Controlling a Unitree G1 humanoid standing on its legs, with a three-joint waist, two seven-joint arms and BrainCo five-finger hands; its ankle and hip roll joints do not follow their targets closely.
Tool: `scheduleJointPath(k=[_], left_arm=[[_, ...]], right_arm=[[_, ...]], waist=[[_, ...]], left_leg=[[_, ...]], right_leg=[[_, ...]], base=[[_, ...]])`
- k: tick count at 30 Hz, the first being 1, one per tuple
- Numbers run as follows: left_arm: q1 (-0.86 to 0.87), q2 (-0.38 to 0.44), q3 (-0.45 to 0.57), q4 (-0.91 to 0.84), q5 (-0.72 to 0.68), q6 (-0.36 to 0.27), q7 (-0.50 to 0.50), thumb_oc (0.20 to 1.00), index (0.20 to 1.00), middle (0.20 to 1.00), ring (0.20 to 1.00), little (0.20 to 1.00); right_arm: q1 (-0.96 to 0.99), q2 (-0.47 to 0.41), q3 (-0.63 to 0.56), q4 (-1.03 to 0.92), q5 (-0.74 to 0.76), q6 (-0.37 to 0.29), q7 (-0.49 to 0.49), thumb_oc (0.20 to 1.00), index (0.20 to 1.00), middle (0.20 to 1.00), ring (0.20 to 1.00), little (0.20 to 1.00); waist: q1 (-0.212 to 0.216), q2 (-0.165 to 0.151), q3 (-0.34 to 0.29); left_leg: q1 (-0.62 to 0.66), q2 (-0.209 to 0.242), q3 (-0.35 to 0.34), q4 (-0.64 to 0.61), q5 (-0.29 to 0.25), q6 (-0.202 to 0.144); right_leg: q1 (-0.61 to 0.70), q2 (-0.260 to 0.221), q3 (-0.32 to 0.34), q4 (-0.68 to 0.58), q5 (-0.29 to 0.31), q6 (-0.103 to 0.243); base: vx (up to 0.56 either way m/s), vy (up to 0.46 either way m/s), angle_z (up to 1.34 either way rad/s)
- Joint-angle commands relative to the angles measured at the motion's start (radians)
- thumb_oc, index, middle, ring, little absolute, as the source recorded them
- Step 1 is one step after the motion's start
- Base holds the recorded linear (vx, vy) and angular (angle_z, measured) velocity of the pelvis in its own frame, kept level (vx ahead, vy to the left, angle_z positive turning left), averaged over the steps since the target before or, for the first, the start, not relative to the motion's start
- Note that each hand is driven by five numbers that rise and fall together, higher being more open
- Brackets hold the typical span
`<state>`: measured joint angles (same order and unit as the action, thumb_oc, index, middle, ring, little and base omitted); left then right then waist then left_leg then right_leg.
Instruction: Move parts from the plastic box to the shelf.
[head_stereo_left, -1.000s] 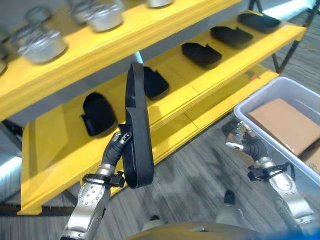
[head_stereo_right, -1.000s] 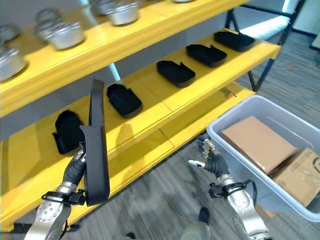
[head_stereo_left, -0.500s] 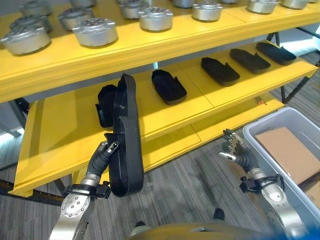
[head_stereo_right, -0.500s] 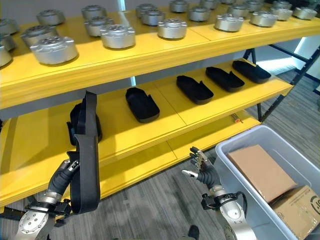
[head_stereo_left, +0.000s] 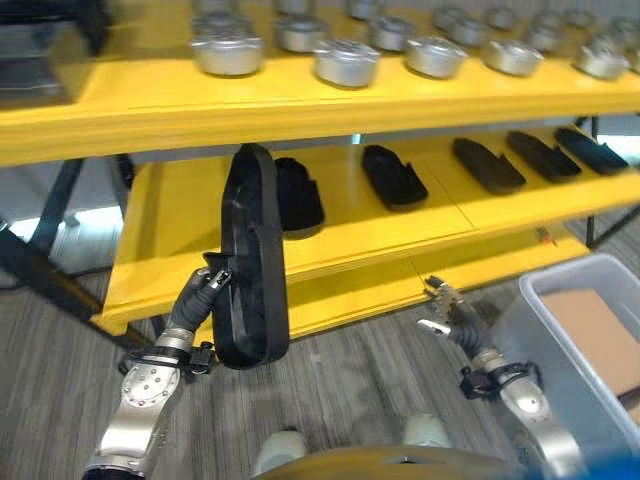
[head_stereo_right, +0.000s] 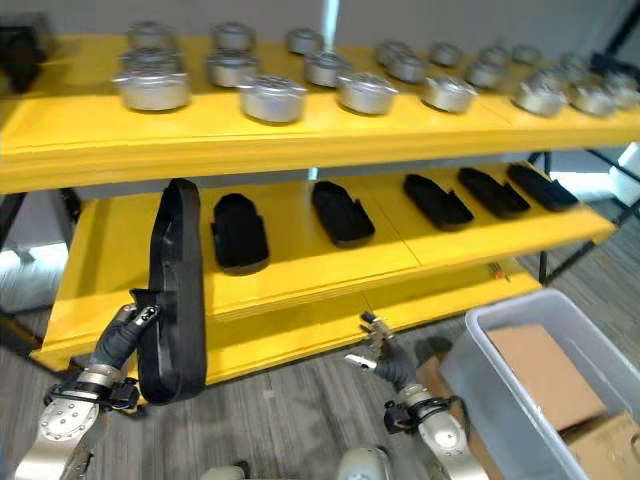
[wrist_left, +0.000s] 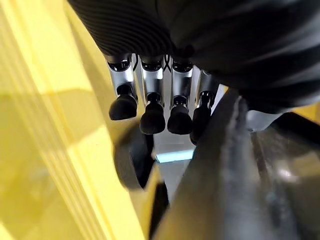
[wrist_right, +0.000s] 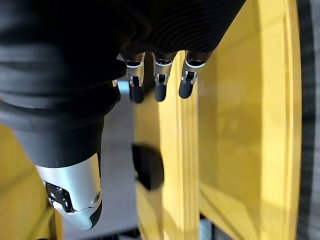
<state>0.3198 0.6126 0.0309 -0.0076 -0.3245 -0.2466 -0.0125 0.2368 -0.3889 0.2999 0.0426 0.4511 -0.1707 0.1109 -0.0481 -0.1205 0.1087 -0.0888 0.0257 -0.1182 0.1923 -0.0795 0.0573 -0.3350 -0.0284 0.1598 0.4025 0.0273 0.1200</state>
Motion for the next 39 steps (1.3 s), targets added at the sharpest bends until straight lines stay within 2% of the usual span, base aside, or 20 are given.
scheduleJointPath(k=[1, 3, 4, 5, 9, 15, 23, 25, 27, 29, 30, 32, 33, 35, 37, 38, 39], left_arm=[[-0.045, -0.057, 0.046, -0.139, -0.001, -0.071, 0.019, 0.200, 0.200, 0.200, 0.200, 0.200], [-0.054, -0.066, 0.039, -0.140, -0.005, -0.074, 0.020, 0.200, 0.200, 0.200, 0.200, 0.200], [-0.060, -0.069, 0.033, -0.131, -0.008, -0.079, 0.028, 0.200, 0.200, 0.200, 0.200, 0.200], [-0.055, -0.069, 0.035, -0.134, -0.024, -0.080, 0.022, 0.200, 0.200, 0.200, 0.200, 0.200], [-0.026, -0.080, 0.042, -0.157, -0.039, -0.078, 0.007, 0.200, 0.200, 0.200, 0.200, 0.200], [-0.005, -0.100, 0.034, -0.160, -0.062, -0.071, -0.012, 0.200, 0.200, 0.200, 0.200, 0.200], [0.002, -0.117, 0.025, -0.155, -0.067, -0.066, -0.021, 0.200, 0.200, 0.200, 0.200, 0.200], [-0.004, -0.121, 0.021, -0.148, -0.071, -0.066, -0.020, 0.200, 0.200, 0.200, 0.200, 0.200], [-0.034, -0.122, 0.007, -0.147, -0.076, -0.066, -0.020, 0.200, 0.200, 0.200, 0.200, 0.200], [-0.057, -0.121, -0.003, -0.143, -0.076, -0.066, -0.019, 0.200, 0.200, 0.200, 0.200, 0.200], [-0.064, -0.123, -0.004, -0.135, -0.078, -0.067, -0.018, 0.200, 0.200, 0.200, 0.200, 0.200], [-0.064, -0.127, 0.007, -0.134, -0.076, -0.071, -0.012, 0.200, 0.200, 0.200, 0.200, 0.200], [-0.061, -0.128, 0.012, -0.135, -0.072, -0.071, -0.008, 0.200, 0.200, 0.200, 0.200, 0.200], [-0.063, -0.125, 0.018, -0.135, -0.070, -0.070, 0.003, 0.200, 0.200, 0.200, 0.200, 0.200], [-0.081, -0.120, 0.023, -0.119, -0.063, -0.074, 0.022, 0.200, 0.200, 0.200, 0.200, 0.200], [-0.113, -0.112, 0.017, -0.093, -0.052, -0.076, 0.031, 0.200, 0.200, 0.200, 0.200, 0.200], [-0.149, -0.107, 0.001, -0.057, -0.026, -0.075, 0.052, 0.200, 0.200, 0.200, 0.200, 0.200]], right_arm=[[-0.064, -0.052, -0.020, -0.057, 0.050, -0.049, 0.014, 1.000, 1.000, 1.000, 1.000, 1.000], [-0.060, -0.049, -0.017, -0.063, 0.060, -0.053, 0.019, 1.000, 1.000, 1.000, 1.000, 1.000], [-0.068, -0.053, -0.010, -0.057, 0.057, -0.054, 0.018, 1.000, 1.000, 1.000, 1.000, 1.000], [-0.068, -0.059, -0.011, -0.063, 0.062, -0.053, 0.020, 1.000, 1.000, 1.000, 1.000, 1.000], [-0.055, -0.074, -0.023, -0.070, 0.065, -0.050, 0.030, 1.000, 1.000, 1.000, 1.000, 1.000], [-0.026, -0.091, -0.053, -0.078, 0.068, -0.046, 0.043, 1.000, 1.000, 1.000, 1.000, 1.000], [-0.021, -0.104, -0.086, -0.087, 0.080, -0.056, 0.045, 1.000, 1.000, 1.000, 1.000, 1.000], [-0.022, -0.107, -0.091, -0.085, 0.080, -0.059, 0.044, 1.000, 1.000, 1.000, 1.000, 1.000], [-0.027, -0.116, -0.101, -0.084, 0.088, -0.067, 0.035, 1.000, 1.000, 1.000, 1.000, 1.000], [-0.035, -0.122, -0.107, -0.078, 0.083, -0.071, 0.025, 1.000, 1.000, 1.000, 1.000, 1.000], [-0.040, -0.121, -0.107, -0.074, 0.080, -0.072, 0.021, 1.000, 1.000, 1.000, 1.000, 1.000], [-0.041, -0.123, -0.109, -0.072, 0.077, -0.075, 0.017, 1.000, 1.000, 1.000, 1.000, 1.000], [-0.040, -0.126, -0.110, -0.072, 0.079, -0.076, 0.014, 1.000, 1.000, 1.000, 1.000, 1.000], [-0.038, -0.127, -0.108, -0.065, 0.082, -0.074, 0.005, 1.000, 1.000, 1.000, 1.000, 1.000], [-0.043, -0.125, -0.103, -0.058, 0.083, -0.072, -0.005, 1.000, 1.000, 1.000, 1.000, 1.000], [-0.051, -0.121, -0.093, -0.054, 0.079, -0.074, -0.005, 1.000, 1.000, 1.000, 1.000, 1.000], [-0.064, -0.106, -0.078, -0.042, 0.067, -0.075, -0.012, 1.000, 1.000, 1.000, 1.000, 1.000]], waist=[[-0.037, 0.054, 0.014], [-0.036, 0.045, 0.001], [-0.043, 0.044, -0.006], [-0.032, 0.044, -0.012], [-0.012, 0.046, -0.032], [-0.011, 0.053, -0.057], [-0.015, 0.065, -0.059], [-0.015, 0.068, -0.054], [-0.017, 0.067, -0.020], [-0.021, 0.068, 0.004], [-0.024, 0.070, 0.011], [-0.025, 0.066, 0.014], [-0.026, 0.063, 0.012], [-0.027, 0.068, 0.010], [-0.033, 0.088, 0.009], [-0.041, 0.117, 0.002], [-0.035, 0.137, -0.006]], left_leg=[[0.119, -0.056, 0.004, -0.228, 0.046, 0.013], [0.112, -0.060, 0.001, -0.223, 0.044, 0.006], [0.105, -0.057, 0.003, -0.219, 0.045, 0.006], [0.105, -0.051, 0.012, -0.219, 0.043, 0.000], [0.108, -0.047, 0.028, -0.223, 0.042, -0.002], [0.112, -0.025, 0.011, -0.217, 0.040, -0.026], [0.111, -0.008, -0.010, -0.198, 0.038, -0.049], [0.098, -0.008, -0.019, -0.167, 0.032, -0.056], [0.032, -0.032, -0.035, -0.040, 0.018, -0.080], [-0.013, -0.025, -0.043, 0.030, 0.021, -0.099], [-0.019, -0.009, -0.045, 0.035, 0.029, -0.105], [-0.018, 0.053, -0.064, 0.012, 0.051, -0.114], [-0.014, 0.101, -0.065, -0.008, 0.065, -0.114], [-0.006, 0.194, -0.064, -0.068, 0.128, -0.118], [0.008, 0.275, -0.031, -0.163, 0.209, -0.134], [0.039, 0.303, 0.032, -0.230, 0.218, -0.156], [0.055, 0.301, 0.033, -0.254, 0.205, -0.167]], right_leg=[[0.129, 0.022, -0.110, -0.149, -0.004, -0.028], [0.194, -0.010, -0.086, -0.226, -0.008, -0.016], [0.209, 0.031, -0.022, -0.255, -0.021, -0.022], [0.222, 0.033, -0.011, -0.284, -0.023, -0.024], [0.255, 0.008, -0.042, -0.332, -0.011, -0.024], [0.303, 0.014, -0.063, -0.380, -0.034, -0.045], [0.331, 0.024, -0.087, -0.388, -0.051, -0.066], [0.334, 0.025, -0.091, -0.388, -0.055, -0.072], [0.328, 0.023, -0.100, -0.366, -0.068, -0.089], [0.322, 0.020, -0.115, -0.341, -0.077, -0.101], [0.323, 0.019, -0.119, -0.333, -0.080, -0.101], [0.324, 0.009, -0.109, -0.311, -0.088, -0.094], [0.320, -0.004, -0.106, -0.296, -0.093, -0.087], [0.303, -0.021, -0.098, -0.262, -0.112, -0.076], [0.275, -0.029, -0.101, -0.214, -0.142, -0.069], [0.251, -0.028, -0.116, -0.172, -0.165, -0.062], [0.239, -0.037, -0.107, -0.141, -0.175, -0.049]], base=[[0.03, -0.065, 0.77], [0.04, -0.082, 0.60], [0.06, -0.087, -0.34], [0.06, -0.095, -0.55], [0.05, -0.057, -0.19], [0.05, -0.110, -0.10], [0.02, -0.072, 0.20], [-0.03, -0.072, 0.08], [-0.10, -0.043, 0.15], [-0.07, 0.003, 0.46], [-0.02, 0.039, 0.58], [0.02, 0.078, 0.27], [0.05, 0.120, -0.03], [0.04, 0.154, -0.20], [0.05, 0.249, -0.16], [0.10, 0.376, -0.01], [0.11, 0.369, 0.14]])
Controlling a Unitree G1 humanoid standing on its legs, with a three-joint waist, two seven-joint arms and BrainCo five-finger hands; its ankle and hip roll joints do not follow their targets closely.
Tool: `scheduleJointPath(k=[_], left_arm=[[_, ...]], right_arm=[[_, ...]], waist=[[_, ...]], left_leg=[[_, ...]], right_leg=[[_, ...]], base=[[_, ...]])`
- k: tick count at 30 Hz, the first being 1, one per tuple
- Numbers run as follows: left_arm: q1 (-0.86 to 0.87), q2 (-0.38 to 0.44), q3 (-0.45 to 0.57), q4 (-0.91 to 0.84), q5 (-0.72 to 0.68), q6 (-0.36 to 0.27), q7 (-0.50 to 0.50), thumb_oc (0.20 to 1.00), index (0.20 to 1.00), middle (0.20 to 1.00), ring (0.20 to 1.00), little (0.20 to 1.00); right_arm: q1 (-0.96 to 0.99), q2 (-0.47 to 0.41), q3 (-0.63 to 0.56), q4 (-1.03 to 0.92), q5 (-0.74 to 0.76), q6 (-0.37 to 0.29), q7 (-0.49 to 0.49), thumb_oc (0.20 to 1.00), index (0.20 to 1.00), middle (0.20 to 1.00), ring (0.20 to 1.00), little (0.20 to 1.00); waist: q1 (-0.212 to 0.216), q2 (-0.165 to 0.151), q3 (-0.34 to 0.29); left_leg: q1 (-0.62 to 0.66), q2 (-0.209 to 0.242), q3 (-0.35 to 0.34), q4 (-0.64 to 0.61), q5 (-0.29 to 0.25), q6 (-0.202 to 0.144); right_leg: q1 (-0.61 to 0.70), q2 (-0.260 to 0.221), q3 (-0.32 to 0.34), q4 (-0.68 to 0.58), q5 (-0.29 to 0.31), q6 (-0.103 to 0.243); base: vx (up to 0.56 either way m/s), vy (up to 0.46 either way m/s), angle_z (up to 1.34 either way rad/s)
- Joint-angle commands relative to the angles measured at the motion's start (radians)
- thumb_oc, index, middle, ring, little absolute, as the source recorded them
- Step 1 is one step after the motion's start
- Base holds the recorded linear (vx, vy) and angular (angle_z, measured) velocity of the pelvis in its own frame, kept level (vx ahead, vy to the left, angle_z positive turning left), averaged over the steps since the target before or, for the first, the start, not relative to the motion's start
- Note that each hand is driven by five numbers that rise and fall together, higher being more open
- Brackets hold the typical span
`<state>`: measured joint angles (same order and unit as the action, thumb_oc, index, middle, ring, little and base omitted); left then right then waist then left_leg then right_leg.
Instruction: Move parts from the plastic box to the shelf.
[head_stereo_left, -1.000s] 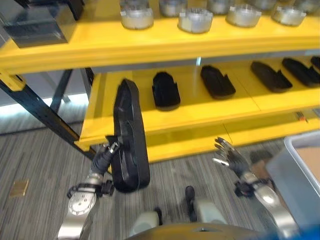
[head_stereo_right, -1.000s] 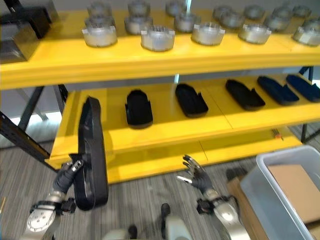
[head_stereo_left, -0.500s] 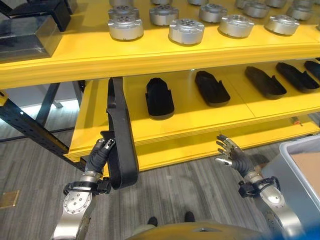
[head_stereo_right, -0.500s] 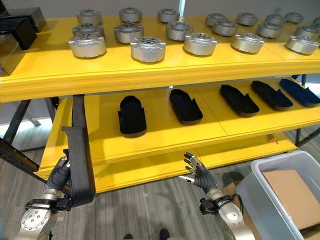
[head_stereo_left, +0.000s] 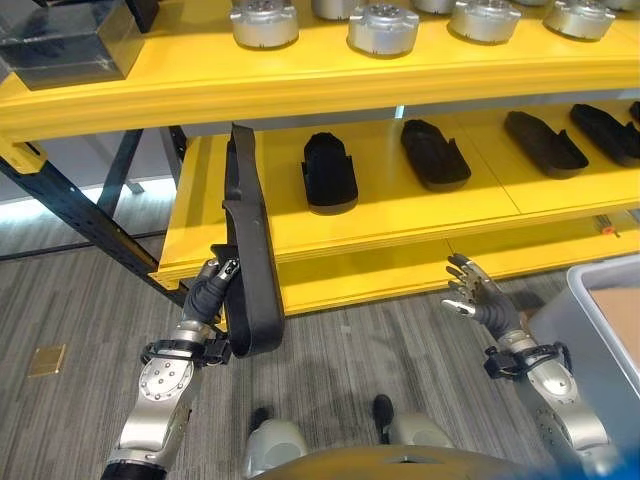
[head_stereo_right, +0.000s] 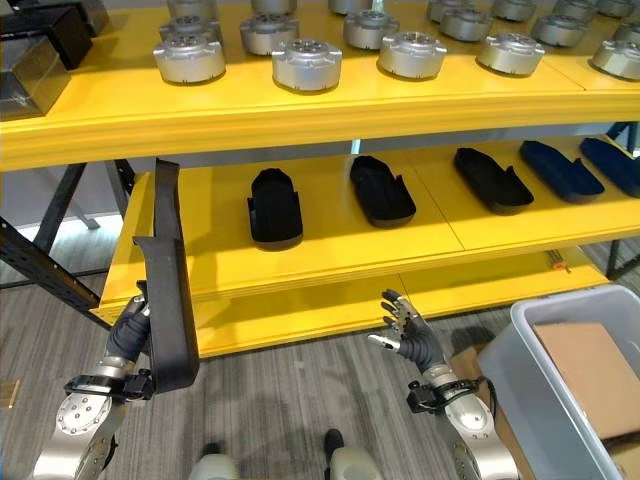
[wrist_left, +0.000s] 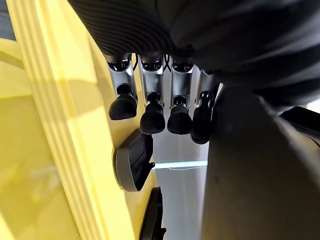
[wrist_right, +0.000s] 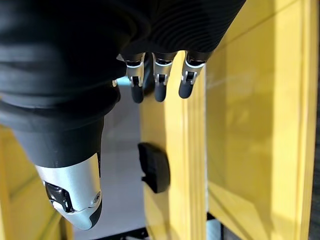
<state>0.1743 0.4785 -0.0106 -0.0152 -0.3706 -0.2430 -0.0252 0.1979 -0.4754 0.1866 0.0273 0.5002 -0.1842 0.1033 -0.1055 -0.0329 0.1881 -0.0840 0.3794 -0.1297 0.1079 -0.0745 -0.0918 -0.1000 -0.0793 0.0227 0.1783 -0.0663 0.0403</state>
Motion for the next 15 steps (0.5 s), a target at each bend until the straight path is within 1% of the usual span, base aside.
scheduleJointPath(k=[1, 3, 4, 5, 6, 7, 10, 11, 12, 13, 14, 15], left_arm=[[-0.020, 0.031, 0.036, -0.036, 0.035, -0.078, 0.070, 0.200, 0.200, 0.200, 0.200, 0.200], [-0.040, 0.049, 0.027, -0.014, 0.065, -0.079, 0.080, 0.200, 0.200, 0.200, 0.200, 0.200], [-0.066, 0.062, 0.019, 0.004, 0.089, -0.080, 0.093, 0.200, 0.200, 0.200, 0.200, 0.200], [-0.068, 0.063, 0.018, 0.005, 0.090, -0.081, 0.094, 0.200, 0.200, 0.200, 0.200, 0.200], [-0.082, 0.070, 0.018, 0.017, 0.099, -0.081, 0.104, 0.200, 0.200, 0.200, 0.200, 0.200], [-0.130, 0.093, 0.009, 0.052, 0.149, -0.080, 0.134, 0.200, 0.200, 0.200, 0.200, 0.200], [-0.189, 0.142, 0.006, 0.075, 0.264, -0.071, 0.187, 0.200, 0.200, 0.200, 0.200, 0.200], [-0.193, 0.142, 0.003, 0.077, 0.266, -0.072, 0.189, 0.200, 0.200, 0.200, 0.200, 0.200], [-0.233, 0.174, -0.003, 0.092, 0.310, -0.065, 0.209, 0.200, 0.200, 0.200, 0.200, 0.200], [-0.262, 0.191, -0.009, 0.114, 0.340, -0.059, 0.227, 0.200, 0.200, 0.200, 0.200, 0.200], [-0.266, 0.191, -0.011, 0.117, 0.341, -0.060, 0.228, 0.200, 0.200, 0.200, 0.200, 0.200], [-0.312, 0.215, -0.028, 0.146, 0.393, -0.048, 0.253, 0.200, 0.200, 0.200, 0.200, 0.200]], right_arm=[[-0.027, -0.014, 0.036, -0.022, 0.015, -0.058, -0.004, 1.000, 1.000, 1.000, 1.000, 1.000], [-0.022, -0.006, 0.034, -0.024, 0.014, -0.055, -0.001, 1.000, 1.000, 1.000, 1.000, 1.000], [-0.013, -0.004, 0.037, -0.025, 0.005, -0.048, 0.002, 1.000, 1.000, 1.000, 1.000, 1.000], [-0.013, -0.003, 0.036, -0.025, 0.005, -0.048, 0.002, 1.000, 1.000, 1.000, 1.000, 1.000], [-0.012, -0.001, 0.037, -0.024, 0.005, -0.046, 0.003, 1.000, 1.000, 1.000, 1.000, 1.000], [-0.009, 0.006, 0.036, -0.022, 0.005, -0.040, 0.002, 1.000, 1.000, 1.000, 1.000, 1.000], [-0.011, 0.007, 0.042, -0.019, 0.008, -0.035, 0.010, 1.000, 1.000, 1.000, 1.000, 1.000], [-0.012, 0.008, 0.041, -0.018, 0.008, -0.035, 0.010, 1.000, 1.000, 1.000, 1.000, 1.000], [-0.019, 0.010, 0.051, -0.019, 0.007, -0.032, 0.014, 1.000, 1.000, 1.000, 1.000, 1.000], [-0.023, 0.011, 0.058, -0.016, 0.006, -0.029, 0.018, 1.000, 1.000, 1.000, 1.000, 1.000], [-0.024, 0.012, 0.057, -0.016, 0.006, -0.029, 0.018, 1.000, 1.000, 1.000, 1.000, 1.000], [-0.035, 0.013, 0.068, -0.012, 0.004, -0.027, 0.023, 1.000, 1.000, 1.000, 1.000, 1.000]], waist=[[0.020, 0.048, -0.085], [0.021, 0.034, -0.079], [0.018, 0.024, -0.072], [0.019, 0.022, -0.071], [0.018, 0.019, -0.068], [0.014, 0.008, -0.062], [0.013, -0.006, -0.058], [0.014, -0.008, -0.058], [0.014, -0.016, -0.057], [0.014, -0.021, -0.057], [0.015, -0.022, -0.057], [0.015, -0.030, -0.056]], left_leg=[[0.051, -0.065, 0.054, -0.154, 0.187, -0.018], [0.055, -0.099, 0.067, -0.113, 0.141, -0.011], [0.051, -0.125, 0.089, -0.073, 0.105, -0.007], [0.049, -0.127, 0.089, -0.066, 0.101, -0.006], [0.045, -0.138, 0.096, -0.050, 0.088, -0.006], [0.020, -0.170, 0.111, 0.010, 0.050, -0.005], [-0.011, -0.199, 0.117, 0.065, 0.014, -0.001], [-0.014, -0.200, 0.117, 0.070, 0.012, 0.000], [-0.023, -0.209, 0.121, 0.082, 0.000, 0.005], [-0.026, -0.211, 0.122, 0.084, -0.003, 0.006], [-0.026, -0.212, 0.122, 0.084, -0.004, 0.006], [-0.033, -0.215, 0.123, 0.091, -0.006, 0.007]], right_leg=[[0.008, 0.000, 0.027, 0.086, -0.078, 0.036], [0.031, -0.040, 0.035, 0.078, -0.065, 0.062], [0.047, -0.068, 0.040, 0.063, -0.055, 0.080], [0.048, -0.071, 0.041, 0.062, -0.055, 0.081], [0.054, -0.086, 0.040, 0.055, -0.050, 0.089], [0.068, -0.122, 0.039, 0.037, -0.037, 0.107], [0.071, -0.151, 0.045, 0.014, -0.026, 0.120], [0.071, -0.152, 0.045, 0.013, -0.026, 0.121], [0.070, -0.161, 0.048, 0.005, -0.019, 0.127], [0.071, -0.164, 0.050, 0.000, -0.017, 0.130], [0.071, -0.165, 0.050, -0.001, -0.017, 0.131], [0.073, -0.170, 0.050, -0.007, -0.013, 0.133]], base=[[0.11, 0.304, 0.09], [0.12, 0.275, -0.23], [0.10, 0.230, -0.09], [0.08, 0.226, 0.22], [0.04, 0.229, 0.18], [0.05, 0.276, -0.11], [0.02, 0.172, -0.15], [0.01, 0.122, -0.01], [0.01, 0.102, -0.02], [0.01, 0.099, -0.04], [0.00, 0.046, -0.08], [-0.02, 0.033, -0.07]])
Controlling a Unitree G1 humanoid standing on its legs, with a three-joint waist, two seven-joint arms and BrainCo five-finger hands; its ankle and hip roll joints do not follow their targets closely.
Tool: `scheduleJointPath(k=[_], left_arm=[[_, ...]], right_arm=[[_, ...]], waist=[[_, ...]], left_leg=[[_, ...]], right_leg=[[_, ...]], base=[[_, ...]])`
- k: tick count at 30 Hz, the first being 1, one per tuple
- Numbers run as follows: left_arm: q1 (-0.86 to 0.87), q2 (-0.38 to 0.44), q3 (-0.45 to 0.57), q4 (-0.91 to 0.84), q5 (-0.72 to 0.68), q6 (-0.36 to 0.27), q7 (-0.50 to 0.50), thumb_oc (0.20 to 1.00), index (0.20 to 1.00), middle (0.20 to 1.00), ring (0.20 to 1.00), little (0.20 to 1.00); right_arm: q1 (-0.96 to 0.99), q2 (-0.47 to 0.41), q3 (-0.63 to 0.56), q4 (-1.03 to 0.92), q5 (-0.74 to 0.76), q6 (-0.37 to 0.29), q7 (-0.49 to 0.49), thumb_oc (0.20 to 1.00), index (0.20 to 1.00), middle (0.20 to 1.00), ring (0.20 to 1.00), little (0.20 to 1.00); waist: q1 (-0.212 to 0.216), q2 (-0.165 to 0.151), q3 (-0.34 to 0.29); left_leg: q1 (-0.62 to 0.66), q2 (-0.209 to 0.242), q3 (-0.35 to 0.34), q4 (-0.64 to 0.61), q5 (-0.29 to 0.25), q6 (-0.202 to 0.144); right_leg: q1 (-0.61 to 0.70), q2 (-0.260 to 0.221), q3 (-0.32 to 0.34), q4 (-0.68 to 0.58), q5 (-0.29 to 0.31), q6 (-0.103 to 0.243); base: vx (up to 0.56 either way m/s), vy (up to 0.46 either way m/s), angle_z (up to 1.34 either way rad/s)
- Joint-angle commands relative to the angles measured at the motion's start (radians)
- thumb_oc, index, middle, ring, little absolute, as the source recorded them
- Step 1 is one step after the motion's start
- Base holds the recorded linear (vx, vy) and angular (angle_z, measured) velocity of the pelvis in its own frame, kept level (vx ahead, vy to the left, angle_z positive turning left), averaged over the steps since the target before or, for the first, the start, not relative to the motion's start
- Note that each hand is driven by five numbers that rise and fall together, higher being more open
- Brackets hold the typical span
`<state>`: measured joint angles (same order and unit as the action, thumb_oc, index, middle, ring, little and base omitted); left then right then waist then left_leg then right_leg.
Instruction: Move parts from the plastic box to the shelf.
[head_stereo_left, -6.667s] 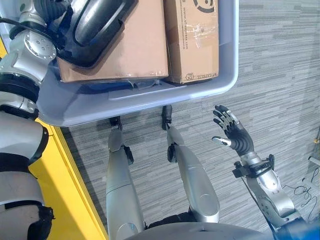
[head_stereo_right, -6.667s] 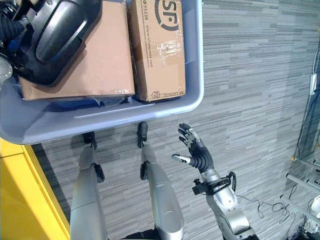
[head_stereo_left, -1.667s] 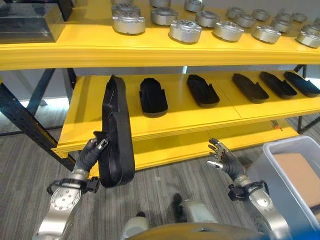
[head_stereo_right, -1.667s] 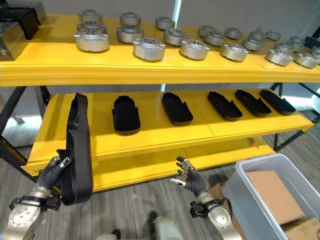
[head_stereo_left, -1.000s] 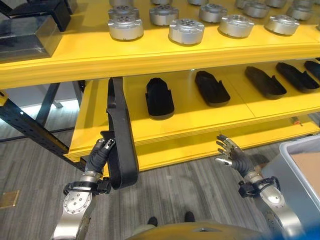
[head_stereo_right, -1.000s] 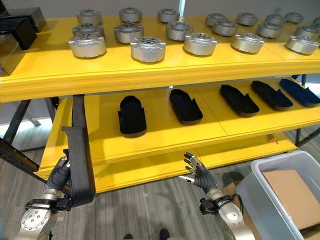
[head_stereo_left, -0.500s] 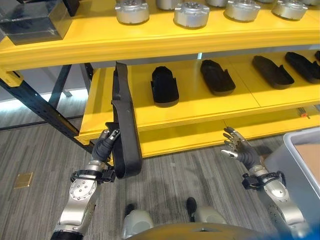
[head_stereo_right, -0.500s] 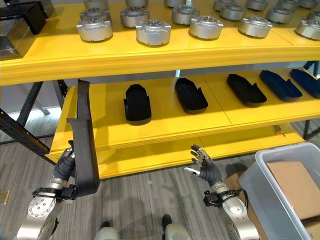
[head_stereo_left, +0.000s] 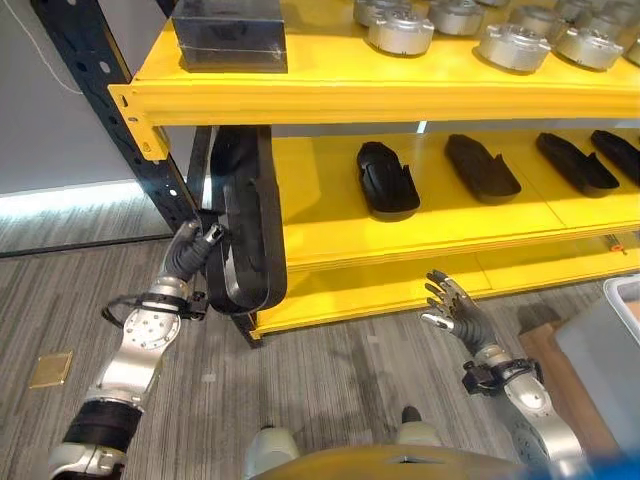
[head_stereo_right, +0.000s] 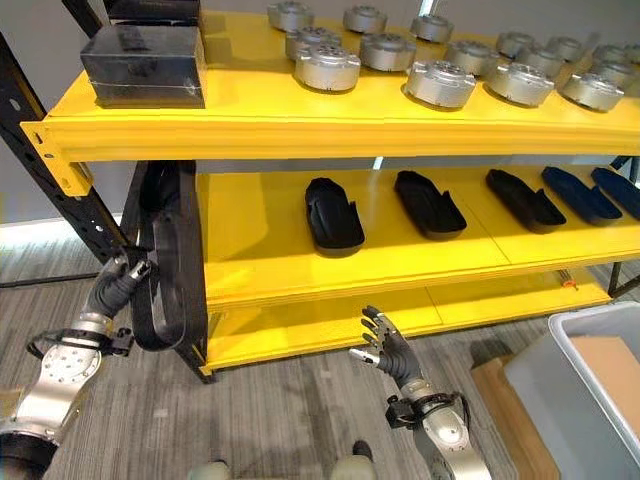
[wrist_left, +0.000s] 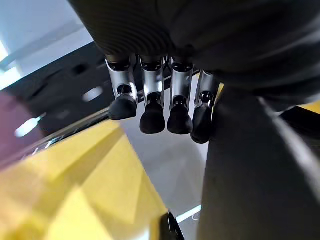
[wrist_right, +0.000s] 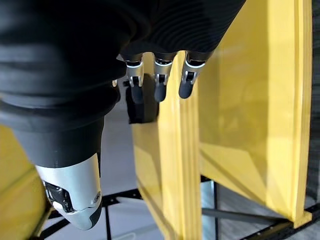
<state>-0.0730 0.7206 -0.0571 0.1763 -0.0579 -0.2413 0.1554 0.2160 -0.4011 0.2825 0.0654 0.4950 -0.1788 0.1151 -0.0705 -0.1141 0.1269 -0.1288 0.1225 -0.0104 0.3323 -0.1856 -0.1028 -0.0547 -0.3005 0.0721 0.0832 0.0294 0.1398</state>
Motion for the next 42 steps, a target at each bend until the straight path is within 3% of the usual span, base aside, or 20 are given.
scheduleJointPath(k=[1, 8, 13, 15, 19, 32, 42], left_arm=[[-0.131, 0.000, -0.008, -0.005, 0.125, -0.034, 0.098, 0.200, 0.200, 0.200, 0.200, 0.200], [-0.384, 0.068, -0.149, 0.127, 0.231, 0.015, 0.133, 0.200, 0.200, 0.200, 0.200, 0.200], [-0.429, 0.054, -0.178, 0.152, 0.233, 0.026, 0.142, 0.200, 0.200, 0.200, 0.200, 0.200], [-0.561, 0.018, -0.248, 0.238, 0.246, 0.069, 0.170, 0.200, 0.200, 0.200, 0.200, 0.200], [-0.636, -0.006, -0.276, 0.286, 0.217, 0.085, 0.179, 0.200, 0.200, 0.200, 0.200, 0.200], [-0.740, -0.029, -0.284, 0.323, 0.129, 0.095, 0.219, 0.200, 0.200, 0.200, 0.200, 0.200], [-0.695, -0.033, -0.195, 0.280, 0.033, 0.078, 0.257, 0.200, 0.200, 0.200, 0.200, 0.200]], right_arm=[[-0.067, -0.064, -0.008, -0.052, 0.010, -0.031, 0.016, 1.000, 1.000, 1.000, 1.000, 1.000], [-0.094, -0.077, 0.044, -0.060, 0.001, -0.030, 0.022, 1.000, 1.000, 1.000, 1.000, 1.000], [-0.096, -0.083, 0.051, -0.065, -0.002, -0.030, 0.023, 1.000, 1.000, 1.000, 1.000, 1.000], [-0.110, -0.101, 0.063, -0.069, 0.005, -0.032, 0.017, 1.000, 1.000, 1.000, 1.000, 1.000], [-0.110, -0.119, 0.071, -0.075, 0.015, -0.029, 0.023, 1.000, 1.000, 1.000, 1.000, 1.000], [-0.140, -0.148, 0.080, -0.071, 0.019, -0.035, 0.015, 1.000, 1.000, 1.000, 1.000, 1.000], [-0.155, -0.154, 0.083, -0.061, 0.017, -0.029, 0.015, 1.000, 1.000, 1.000, 1.000, 1.000]], waist=[[-0.020, 0.039, 0.006], [-0.019, 0.003, 0.049], [-0.019, 0.000, 0.068], [-0.028, 0.002, 0.134], [-0.036, 0.008, 0.169], [-0.041, 0.019, 0.195], [-0.026, 0.013, 0.183]], left_leg=[[0.003, 0.040, 0.006, -0.129, 0.104, 0.019], [-0.030, 0.045, -0.006, -0.101, 0.104, 0.018], [-0.043, 0.050, -0.011, -0.081, 0.103, 0.015], [-0.077, 0.063, -0.026, -0.035, 0.103, 0.005], [-0.118, 0.068, -0.044, 0.007, 0.103, -0.004], [-0.276, 0.068, -0.104, 0.124, 0.097, -0.013], [-0.380, 0.053, -0.133, 0.198, 0.077, -0.003]], right_leg=[[0.022, 0.051, 0.000, 0.082, -0.107, 0.036], [-0.007, 0.061, -0.002, 0.110, -0.121, 0.029], [-0.021, 0.068, -0.001, 0.132, -0.129, 0.024], [-0.076, 0.088, 0.009, 0.218, -0.158, 0.012], [-0.119, 0.099, 0.010, 0.277, -0.177, 0.004], [-0.275, 0.125, 0.015, 0.442, -0.229, -0.022], [-0.366, 0.126, 0.020, 0.515, -0.249, -0.032]], base=[[-0.03, 0.037, -0.04], [-0.06, -0.017, 0.03], [-0.05, -0.014, -0.01], [-0.22, -0.054, 0.05], [-0.12, -0.035, 0.06], [-0.08, -0.036, 0.05], [-0.02, 0.005, 0.03]])
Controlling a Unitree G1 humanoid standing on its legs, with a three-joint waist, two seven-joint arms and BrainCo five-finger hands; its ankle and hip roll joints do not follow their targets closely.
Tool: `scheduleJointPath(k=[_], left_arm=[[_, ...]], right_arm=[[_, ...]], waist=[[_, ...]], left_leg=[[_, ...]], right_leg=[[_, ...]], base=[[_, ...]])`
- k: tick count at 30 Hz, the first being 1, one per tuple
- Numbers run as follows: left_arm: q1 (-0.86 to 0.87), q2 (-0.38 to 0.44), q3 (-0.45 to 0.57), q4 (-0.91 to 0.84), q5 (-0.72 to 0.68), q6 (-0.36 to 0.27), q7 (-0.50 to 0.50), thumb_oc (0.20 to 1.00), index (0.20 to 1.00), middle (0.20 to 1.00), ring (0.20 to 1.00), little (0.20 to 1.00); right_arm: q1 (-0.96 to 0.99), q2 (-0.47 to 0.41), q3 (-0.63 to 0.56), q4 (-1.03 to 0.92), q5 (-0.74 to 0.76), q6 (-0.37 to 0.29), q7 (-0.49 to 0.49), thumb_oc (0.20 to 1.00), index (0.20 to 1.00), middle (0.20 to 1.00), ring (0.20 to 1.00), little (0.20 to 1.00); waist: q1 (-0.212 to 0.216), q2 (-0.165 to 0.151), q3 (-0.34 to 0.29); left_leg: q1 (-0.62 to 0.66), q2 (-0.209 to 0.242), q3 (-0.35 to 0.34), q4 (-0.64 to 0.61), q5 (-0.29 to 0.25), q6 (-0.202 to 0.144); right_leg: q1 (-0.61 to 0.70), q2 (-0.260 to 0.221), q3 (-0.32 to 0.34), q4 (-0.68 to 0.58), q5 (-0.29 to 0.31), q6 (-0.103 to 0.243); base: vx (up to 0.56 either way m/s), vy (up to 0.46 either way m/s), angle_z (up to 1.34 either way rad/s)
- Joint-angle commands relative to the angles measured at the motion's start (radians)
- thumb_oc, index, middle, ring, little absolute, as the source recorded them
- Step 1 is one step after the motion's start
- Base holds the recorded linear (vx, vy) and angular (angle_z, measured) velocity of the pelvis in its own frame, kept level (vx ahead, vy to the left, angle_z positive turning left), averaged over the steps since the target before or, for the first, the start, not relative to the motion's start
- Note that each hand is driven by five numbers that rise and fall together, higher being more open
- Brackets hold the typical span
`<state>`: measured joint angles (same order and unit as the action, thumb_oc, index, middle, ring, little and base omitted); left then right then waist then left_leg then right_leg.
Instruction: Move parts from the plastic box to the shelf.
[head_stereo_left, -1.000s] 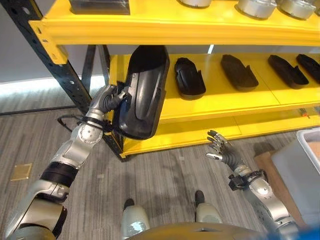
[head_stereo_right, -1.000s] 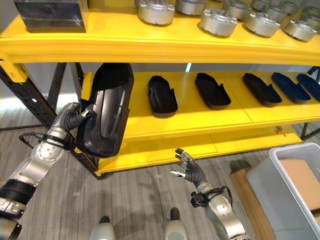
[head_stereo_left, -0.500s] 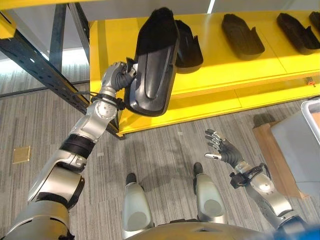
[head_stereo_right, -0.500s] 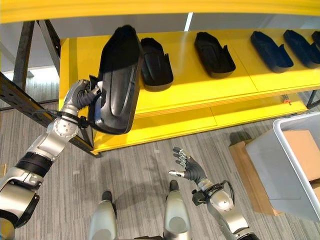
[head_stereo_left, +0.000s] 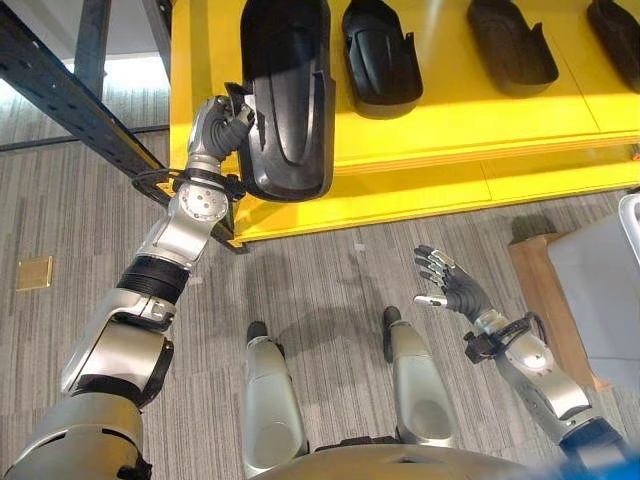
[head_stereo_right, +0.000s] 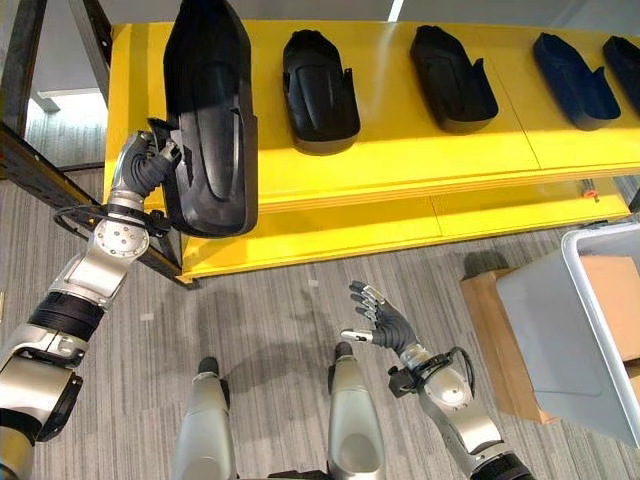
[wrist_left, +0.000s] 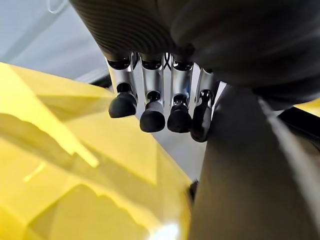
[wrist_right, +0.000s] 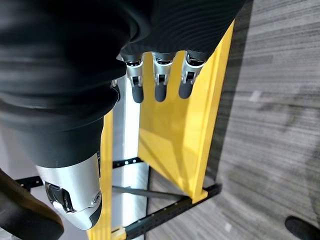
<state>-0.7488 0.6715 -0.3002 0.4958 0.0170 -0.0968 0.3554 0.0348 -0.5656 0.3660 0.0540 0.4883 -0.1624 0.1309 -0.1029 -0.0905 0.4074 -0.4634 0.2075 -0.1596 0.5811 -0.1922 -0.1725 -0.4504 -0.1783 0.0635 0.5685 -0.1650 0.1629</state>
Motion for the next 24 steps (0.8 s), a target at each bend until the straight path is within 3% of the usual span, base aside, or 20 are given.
scheduleJointPath(k=[1, 10, 12, 13, 18, 19, 24], left_arm=[[-0.015, 0.019, 0.054, -0.042, -0.046, -0.067, 0.058, 0.200, 0.200, 0.200, 0.200, 0.200], [0.042, 0.021, 0.094, -0.066, -0.090, -0.089, 0.065, 0.200, 0.200, 0.200, 0.200, 0.200], [0.049, 0.021, 0.098, -0.067, -0.091, -0.092, 0.064, 0.200, 0.200, 0.200, 0.200, 0.200], [0.064, 0.004, 0.092, -0.057, -0.091, -0.095, 0.063, 0.200, 0.200, 0.200, 0.200, 0.200], [0.086, -0.020, 0.055, -0.020, -0.114, -0.108, 0.042, 0.200, 0.200, 0.200, 0.200, 0.200], [0.206, -0.137, 0.032, -0.124, -0.059, -0.123, -0.095, 0.200, 0.200, 0.200, 0.200, 0.200], [0.213, -0.099, 0.040, -0.126, -0.027, -0.118, -0.099, 0.200, 0.200, 0.200, 0.200, 0.200]], right_arm=[[0.025, 0.010, -0.001, -0.049, 0.023, -0.044, -0.002, 1.000, 1.000, 1.000, 1.000, 1.000], [-0.008, 0.011, 0.002, -0.063, 0.046, -0.058, -0.001, 1.000, 1.000, 1.000, 1.000, 1.000], [-0.019, 0.026, -0.004, -0.080, 0.088, -0.083, 0.018, 1.000, 1.000, 1.000, 1.000, 1.000], [-0.066, 0.066, -0.002, -0.040, 0.107, -0.111, -0.016, 1.000, 1.000, 1.000, 1.000, 1.000], [-0.134, 0.108, 0.038, -0.012, 0.141, -0.119, -0.035, 1.000, 1.000, 1.000, 1.000, 1.000], [-0.004, 0.004, 0.059, 0.004, 0.229, 0.010, 0.092, 1.000, 1.000, 1.000, 1.000, 1.000], [0.006, 0.015, 0.073, -0.001, 0.212, 0.010, 0.100, 1.000, 1.000, 1.000, 1.000, 1.000]], waist=[[0.008, -0.010, -0.097], [0.016, -0.008, -0.092], [0.017, -0.003, -0.092], [0.017, 0.008, -0.093], [0.020, 0.028, -0.113], [0.000, 0.069, -0.174], [0.007, 0.051, -0.184]], left_leg=[[-0.044, -0.032, 0.016, -0.051, 0.084, 0.068], [-0.038, -0.033, 0.022, -0.055, 0.081, 0.069], [-0.032, -0.033, 0.022, -0.057, 0.080, 0.068], [-0.015, -0.029, 0.026, -0.065, 0.081, 0.067], [0.048, -0.019, 0.040, -0.114, 0.087, 0.062], [0.336, -0.075, 0.112, -0.230, -0.007, 0.100], [0.299, -0.103, 0.117, -0.188, -0.025, 0.102]], right_leg=[[0.028, 0.003, 0.028, 0.030, -0.055, -0.056], [0.034, 0.000, 0.029, 0.032, -0.061, -0.059], [0.041, 0.001, 0.030, 0.030, -0.063, -0.059], [0.057, -0.002, 0.030, 0.022, -0.062, -0.058], [0.118, -0.004, 0.029, -0.043, -0.037, -0.050], [0.246, -0.135, -0.038, -0.190, 0.051, -0.023], [0.256, -0.161, -0.026, -0.227, 0.073, -0.009]], base=[[0.00, 0.000, 0.00], [0.00, 0.000, 0.00], [0.02, 0.004, -0.01], [0.05, 0.016, -0.05], [0.06, 0.006, -0.02], [0.01, 0.072, 0.00], [-0.01, 0.096, 0.08]])
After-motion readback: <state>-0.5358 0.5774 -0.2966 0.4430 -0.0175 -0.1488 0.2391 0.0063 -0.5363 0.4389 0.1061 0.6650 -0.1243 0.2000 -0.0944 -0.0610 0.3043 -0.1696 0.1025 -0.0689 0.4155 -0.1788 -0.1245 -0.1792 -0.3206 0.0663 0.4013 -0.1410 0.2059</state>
